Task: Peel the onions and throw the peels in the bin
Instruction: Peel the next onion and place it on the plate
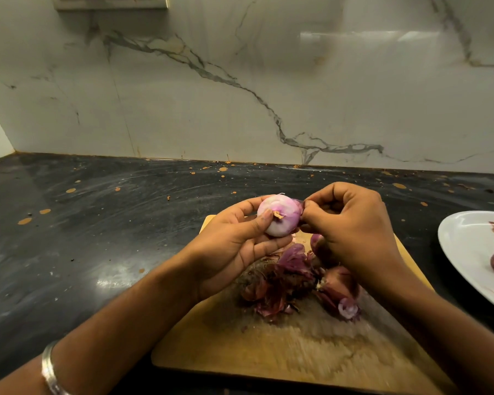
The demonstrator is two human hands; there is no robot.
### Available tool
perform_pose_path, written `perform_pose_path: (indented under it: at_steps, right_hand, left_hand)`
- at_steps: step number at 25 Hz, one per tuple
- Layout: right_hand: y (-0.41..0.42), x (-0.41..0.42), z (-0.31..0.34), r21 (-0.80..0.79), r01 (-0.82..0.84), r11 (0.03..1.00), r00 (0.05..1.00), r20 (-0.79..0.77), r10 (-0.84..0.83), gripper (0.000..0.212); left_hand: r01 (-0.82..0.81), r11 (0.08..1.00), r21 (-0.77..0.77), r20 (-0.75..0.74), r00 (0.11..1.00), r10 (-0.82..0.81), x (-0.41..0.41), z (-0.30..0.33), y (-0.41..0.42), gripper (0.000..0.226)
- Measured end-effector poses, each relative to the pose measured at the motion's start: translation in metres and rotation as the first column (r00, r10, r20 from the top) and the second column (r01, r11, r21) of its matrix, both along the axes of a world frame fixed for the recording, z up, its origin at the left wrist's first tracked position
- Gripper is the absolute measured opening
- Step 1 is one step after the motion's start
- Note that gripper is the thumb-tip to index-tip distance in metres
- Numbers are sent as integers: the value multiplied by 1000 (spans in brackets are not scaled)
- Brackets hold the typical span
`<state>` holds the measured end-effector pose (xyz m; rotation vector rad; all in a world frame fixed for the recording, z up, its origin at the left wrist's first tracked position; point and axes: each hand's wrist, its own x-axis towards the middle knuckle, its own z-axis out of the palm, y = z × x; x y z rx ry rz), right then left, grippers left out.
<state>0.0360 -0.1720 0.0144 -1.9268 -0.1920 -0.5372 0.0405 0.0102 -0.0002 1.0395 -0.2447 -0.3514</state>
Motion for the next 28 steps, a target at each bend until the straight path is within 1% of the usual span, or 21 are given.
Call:
perform_pose_path:
  at_steps: [2,3,6,8,12,13,16,17,19,22,23,25,26,28]
  right_hand:
    - [-2,2,-1,113,-31,993,997,-73,39,8]
    - [-3,3,-1,143,-34,989,994,-95,48,8]
    - [-5,3,1,163,-44,986,992,-112,63,6]
    - [-5,0,3,178,-78,981,991,-96,96,10]
    - [-3,-2,3,97,-138,986,987,-64,145,25]
    - [-1,-2,3,84,-141,986,988,-54,146,25]
    - [0,-4,3,25,-150,988,989,-18,150,6]
    - [0,-4,2,-24,-126,992,992,-11,126,4]
    - [-3,-2,-1,-151,-57,987,998,15,60,8]
    - [2,-3,-2,-348,-31,937,994,85,64,16]
    - [4,-4,-3,-367,-49,929,991,95,90,18]
    - [4,-4,-3,-339,-108,935,987,78,142,15]
    - [4,-4,-2,-319,-139,937,984,62,167,13]
    - [2,-4,-1,-310,-175,934,977,63,204,16]
  left_hand:
    - [4,1000,3,-6,1000,-4,1,0,1,43]
    - [-1,1000,-2,-8,1000,1,1,1,2,42]
    - [3,999,-51,-14,1000,-3,2,2,3,44]
    - [-2,998,-55,-20,1000,1,3,2,3,44]
    - [-11,1000,-28,-51,999,9,4,3,3,39]
    - [-12,1000,-18,-48,999,11,3,3,3,39]
    - [-37,999,3,-32,999,37,3,2,3,40]
    - [-43,999,-15,-41,998,43,3,3,3,40]
    - [-49,996,-75,-70,997,44,3,5,4,44]
    - [-49,997,-66,-50,998,46,3,5,4,41]
    - [-49,998,-50,-38,998,47,3,4,3,37]
    - [-51,998,-33,-37,998,50,2,4,2,33]
    - [-48,998,-32,-37,998,47,1,3,2,36]
    - [-26,1000,-13,-19,999,26,1,4,4,45]
